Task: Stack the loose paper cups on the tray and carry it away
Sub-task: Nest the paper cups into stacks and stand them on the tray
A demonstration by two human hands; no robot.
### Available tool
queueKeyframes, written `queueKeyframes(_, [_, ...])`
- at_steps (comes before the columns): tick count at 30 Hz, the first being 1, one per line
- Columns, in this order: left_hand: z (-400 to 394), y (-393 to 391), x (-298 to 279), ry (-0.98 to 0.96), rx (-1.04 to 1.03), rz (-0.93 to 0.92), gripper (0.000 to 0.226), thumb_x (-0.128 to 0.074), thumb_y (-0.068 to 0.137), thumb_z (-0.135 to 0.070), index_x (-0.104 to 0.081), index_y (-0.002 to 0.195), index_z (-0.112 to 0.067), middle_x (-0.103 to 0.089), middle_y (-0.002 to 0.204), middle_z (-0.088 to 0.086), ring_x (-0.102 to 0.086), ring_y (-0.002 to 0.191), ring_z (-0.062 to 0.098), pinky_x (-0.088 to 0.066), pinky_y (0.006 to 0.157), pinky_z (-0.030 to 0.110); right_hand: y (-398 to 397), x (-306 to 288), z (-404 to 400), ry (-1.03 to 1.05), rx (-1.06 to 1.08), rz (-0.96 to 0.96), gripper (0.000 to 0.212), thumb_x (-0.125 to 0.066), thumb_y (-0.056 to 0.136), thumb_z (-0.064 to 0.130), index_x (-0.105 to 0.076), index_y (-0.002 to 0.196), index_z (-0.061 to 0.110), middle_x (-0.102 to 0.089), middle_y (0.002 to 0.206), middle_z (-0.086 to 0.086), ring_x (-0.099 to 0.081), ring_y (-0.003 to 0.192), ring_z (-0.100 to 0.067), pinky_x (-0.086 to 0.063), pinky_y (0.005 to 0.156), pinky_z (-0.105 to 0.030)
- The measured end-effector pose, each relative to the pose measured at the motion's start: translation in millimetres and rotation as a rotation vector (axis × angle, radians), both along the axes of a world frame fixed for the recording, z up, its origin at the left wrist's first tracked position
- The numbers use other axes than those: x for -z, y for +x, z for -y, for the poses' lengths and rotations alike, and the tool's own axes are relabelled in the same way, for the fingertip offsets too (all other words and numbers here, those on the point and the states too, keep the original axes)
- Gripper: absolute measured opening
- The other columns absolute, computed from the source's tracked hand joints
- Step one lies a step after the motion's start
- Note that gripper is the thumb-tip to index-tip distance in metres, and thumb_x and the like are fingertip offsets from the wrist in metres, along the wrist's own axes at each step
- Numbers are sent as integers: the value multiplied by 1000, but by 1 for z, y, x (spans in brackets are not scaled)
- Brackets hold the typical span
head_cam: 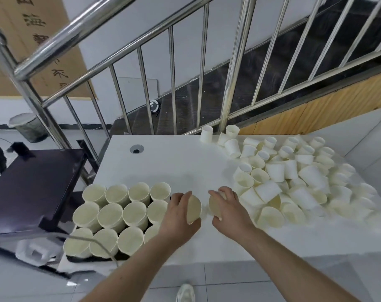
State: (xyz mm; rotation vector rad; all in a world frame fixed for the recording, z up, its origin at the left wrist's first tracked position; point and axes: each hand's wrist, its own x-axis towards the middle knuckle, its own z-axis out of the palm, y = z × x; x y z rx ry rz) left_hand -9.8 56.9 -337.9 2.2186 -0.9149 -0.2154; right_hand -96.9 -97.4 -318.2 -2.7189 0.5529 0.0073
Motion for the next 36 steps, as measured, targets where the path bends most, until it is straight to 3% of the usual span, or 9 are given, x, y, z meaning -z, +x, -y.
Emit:
queueKeyframes(4, [-39,-20,-12,-6,-51,3,73,-68,78,-24,-35,142,-15,-38,136,3,-35,129,18,-32,100,21,-11,-10,-35,21,-48,19,72,-57,82,15,-30,147,30,-20,146,2,-23,138,-18,-52,86,-31])
queueKeyframes(13, [-118,-10,-21,-8,-128,50,70,-72,76,-24,-41,138,-14,-43,129,1,-46,117,18,-38,92,22,7,-21,-108,60,-170,35,74,-54,82,13,-26,148,30,-17,148,0,-21,138,-20,-50,88,-33])
queueKeyframes(20, [-196,35,-24,-83,-178,74,65,-72,76,-24,-43,134,-22,-39,120,-16,-42,116,9,-34,88,18,58,-20,-184,91,-233,25,75,-56,83,20,-25,150,30,-21,147,1,-28,135,-22,-47,94,-35])
queueKeyframes(24, [-240,69,-19,-54,-187,69,65,-70,76,-27,-43,135,-23,-41,128,-12,-40,120,10,-35,92,21,88,-18,-222,121,-236,12,75,-56,84,19,-25,151,30,-24,145,2,-30,133,-20,-46,95,-33])
queueKeyframes(28, [-270,96,-9,-3,-169,31,67,-70,76,-30,-40,136,-27,-40,132,-11,-38,121,11,-38,94,25,106,-7,-245,85,-209,-42,74,-56,80,24,-25,147,33,-24,144,4,-32,131,-21,-49,91,-40])
queueKeyframes(36, [-287,115,13,88,-126,-42,71,-72,76,-28,-38,138,-26,-39,135,-6,-36,124,15,-39,95,27,118,9,-272,42,-223,-135,72,-57,82,24,-27,148,27,-26,143,-2,-32,130,-23,-50,88,-37])
